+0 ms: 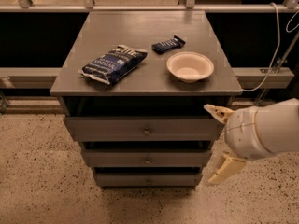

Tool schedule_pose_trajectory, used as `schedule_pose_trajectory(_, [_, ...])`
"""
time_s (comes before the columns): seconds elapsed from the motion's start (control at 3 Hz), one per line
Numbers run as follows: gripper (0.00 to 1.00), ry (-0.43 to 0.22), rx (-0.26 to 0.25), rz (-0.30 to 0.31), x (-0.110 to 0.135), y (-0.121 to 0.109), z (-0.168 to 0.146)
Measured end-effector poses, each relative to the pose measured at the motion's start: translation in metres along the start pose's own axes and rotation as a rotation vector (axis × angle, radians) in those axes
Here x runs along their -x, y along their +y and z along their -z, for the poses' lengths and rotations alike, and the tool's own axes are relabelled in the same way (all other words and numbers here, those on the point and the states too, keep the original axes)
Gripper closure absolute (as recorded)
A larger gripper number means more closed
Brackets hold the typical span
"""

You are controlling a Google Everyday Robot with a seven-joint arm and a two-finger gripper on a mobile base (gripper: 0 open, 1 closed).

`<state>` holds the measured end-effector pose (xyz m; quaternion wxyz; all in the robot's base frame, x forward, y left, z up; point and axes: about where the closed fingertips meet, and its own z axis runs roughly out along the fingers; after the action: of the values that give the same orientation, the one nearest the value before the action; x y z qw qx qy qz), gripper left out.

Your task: Open top drawer

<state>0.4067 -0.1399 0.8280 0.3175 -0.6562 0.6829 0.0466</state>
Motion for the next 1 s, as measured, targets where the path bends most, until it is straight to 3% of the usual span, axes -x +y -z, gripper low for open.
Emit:
schedule_pose_trajectory(0.33, [0.00, -0.011, -0.043, 0.095, 0.010, 0.009, -0.048])
schedule_pose_trajectory(0.67, [0.00, 0.007, -0.106, 0.102, 0.005, -0.003, -0.051])
schedule_pose_trajectory(1.0, [0.00, 0.018, -0.077, 0.124, 0.009, 0.001, -0.054])
